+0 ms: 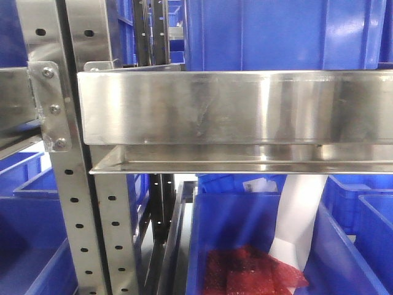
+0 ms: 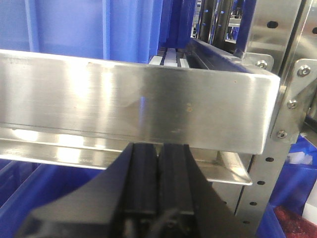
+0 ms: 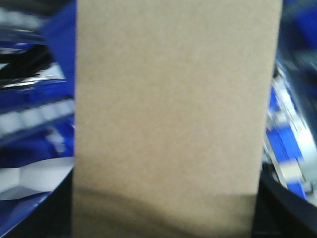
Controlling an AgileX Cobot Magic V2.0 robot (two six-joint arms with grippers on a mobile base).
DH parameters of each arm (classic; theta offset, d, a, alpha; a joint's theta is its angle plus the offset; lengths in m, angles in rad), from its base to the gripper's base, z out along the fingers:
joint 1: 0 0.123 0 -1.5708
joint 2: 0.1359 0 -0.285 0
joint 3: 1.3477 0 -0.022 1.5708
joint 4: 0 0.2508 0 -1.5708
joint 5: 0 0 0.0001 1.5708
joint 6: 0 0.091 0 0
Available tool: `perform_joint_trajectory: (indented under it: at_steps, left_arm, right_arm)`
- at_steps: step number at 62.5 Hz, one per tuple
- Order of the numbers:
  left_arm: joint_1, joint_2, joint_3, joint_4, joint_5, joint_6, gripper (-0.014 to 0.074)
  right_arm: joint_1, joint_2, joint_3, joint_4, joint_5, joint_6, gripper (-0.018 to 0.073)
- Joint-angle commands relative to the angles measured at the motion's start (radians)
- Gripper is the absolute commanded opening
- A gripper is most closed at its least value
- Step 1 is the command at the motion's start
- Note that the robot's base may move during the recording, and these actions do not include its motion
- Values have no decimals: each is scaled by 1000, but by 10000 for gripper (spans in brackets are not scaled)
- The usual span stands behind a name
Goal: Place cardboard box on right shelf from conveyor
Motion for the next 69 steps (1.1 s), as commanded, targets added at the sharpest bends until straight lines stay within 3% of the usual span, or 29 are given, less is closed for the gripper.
perform_joint_trajectory:
  at_steps: [1, 24, 37, 50, 62, 69]
  left_arm:
    - [-3, -10, -3, -5, -84, -5, -119]
    - [-3, -10, -3, -5, -84, -5, -119]
    - [-3, -10, -3, -5, -84, -5, -119]
    - [-3, -10, -3, -5, -84, -5, -119]
    - [-3, -10, -3, -5, -84, -5, -119]
    - [-3, -10, -3, -5, -84, -5, -119]
  right_arm:
    - [40, 75, -42, -15, -141, -58, 361]
    - [50, 379, -44, -164, -350, -74, 361]
    - [50, 423, -44, -167, -414, -74, 365]
    - [50, 422, -46, -167, -402, -70, 482]
    - [50, 410, -46, -167, -405, -70, 496]
    - [49, 390, -46, -167, -408, -70, 552]
